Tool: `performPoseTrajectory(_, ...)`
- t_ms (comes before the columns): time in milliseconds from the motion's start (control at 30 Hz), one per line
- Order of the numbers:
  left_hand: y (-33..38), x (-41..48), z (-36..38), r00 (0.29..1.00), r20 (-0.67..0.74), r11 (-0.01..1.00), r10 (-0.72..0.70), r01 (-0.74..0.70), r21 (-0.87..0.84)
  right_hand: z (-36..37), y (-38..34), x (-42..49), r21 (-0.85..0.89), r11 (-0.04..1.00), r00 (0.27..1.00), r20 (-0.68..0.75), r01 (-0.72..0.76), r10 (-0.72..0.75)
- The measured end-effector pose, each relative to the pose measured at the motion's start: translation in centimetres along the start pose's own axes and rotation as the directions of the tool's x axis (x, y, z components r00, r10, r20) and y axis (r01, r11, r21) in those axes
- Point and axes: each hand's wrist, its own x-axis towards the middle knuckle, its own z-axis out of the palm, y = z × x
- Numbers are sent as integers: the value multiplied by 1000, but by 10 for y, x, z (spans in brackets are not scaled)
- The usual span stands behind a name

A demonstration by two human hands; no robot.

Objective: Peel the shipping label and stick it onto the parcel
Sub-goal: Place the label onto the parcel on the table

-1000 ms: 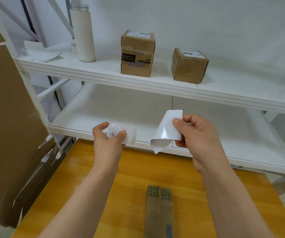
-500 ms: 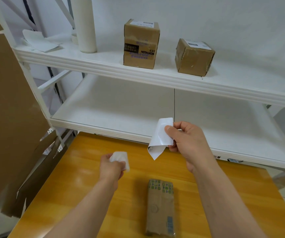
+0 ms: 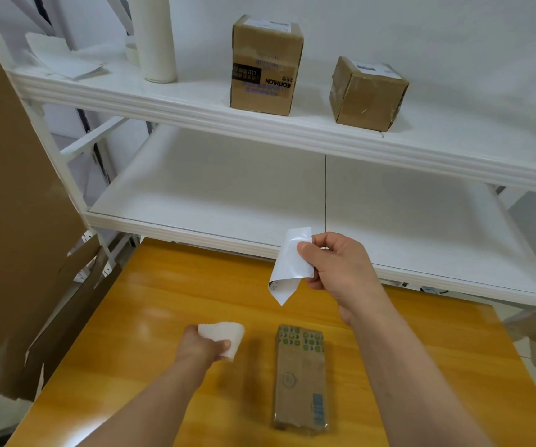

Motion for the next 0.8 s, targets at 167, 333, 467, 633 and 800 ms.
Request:
performPoseTrajectory(167, -11, 7, 4, 997, 70, 996, 13, -19, 91, 4, 3, -2, 1, 1000, 1000, 8, -10, 10)
performPoseTrajectory(333, -25, 14, -1, 978, 205, 947, -45, -24, 320, 6, 5, -2, -7, 1000, 1000, 10, -17, 17)
performPoseTrajectory(467, -22, 16, -6, 973, 228, 929, -27, -60, 365, 6, 7, -3, -14, 1000, 1000, -1, -24, 24)
performPoseTrajectory(633, -7, 25, -11, 987, 29, 823, 156, -146, 548, 8, 11, -4, -42, 999, 999, -5, -35, 35)
performPoseTrajectory(800, 21, 8, 1, 934, 102, 857, 341, -354, 374, 10, 17, -4, -73, 996, 999, -3, -51, 51)
